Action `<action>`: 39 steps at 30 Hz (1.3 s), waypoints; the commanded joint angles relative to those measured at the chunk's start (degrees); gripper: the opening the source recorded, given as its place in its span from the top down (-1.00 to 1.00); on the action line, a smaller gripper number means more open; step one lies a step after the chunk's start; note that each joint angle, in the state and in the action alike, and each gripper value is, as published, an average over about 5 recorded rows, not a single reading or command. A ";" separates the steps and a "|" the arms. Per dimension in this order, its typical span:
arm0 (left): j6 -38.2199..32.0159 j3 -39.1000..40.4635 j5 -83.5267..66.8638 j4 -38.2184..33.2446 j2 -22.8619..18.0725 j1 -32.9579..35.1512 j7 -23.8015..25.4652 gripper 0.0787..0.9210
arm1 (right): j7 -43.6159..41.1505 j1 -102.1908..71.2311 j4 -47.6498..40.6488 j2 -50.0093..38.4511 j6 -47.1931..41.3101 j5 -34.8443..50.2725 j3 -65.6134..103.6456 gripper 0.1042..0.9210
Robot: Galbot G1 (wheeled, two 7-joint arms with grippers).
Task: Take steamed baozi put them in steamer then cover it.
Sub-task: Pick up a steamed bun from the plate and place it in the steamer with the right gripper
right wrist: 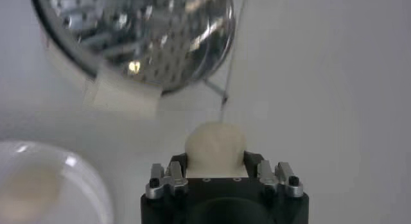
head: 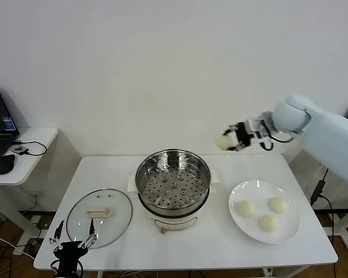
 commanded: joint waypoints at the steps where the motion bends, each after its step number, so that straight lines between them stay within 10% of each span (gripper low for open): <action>1: -0.42 -0.30 -0.34 0.57 0.62 -0.07 0.12 -0.77 | 0.54 6.16 -6.10 16.42 7.63 2.58 -10.17 -0.14; 39: -2.36 -0.85 -0.02 1.63 -0.13 0.49 -0.02 -0.77 | 6.14 -4.20 -20.67 28.36 26.30 -26.98 -13.24 -0.30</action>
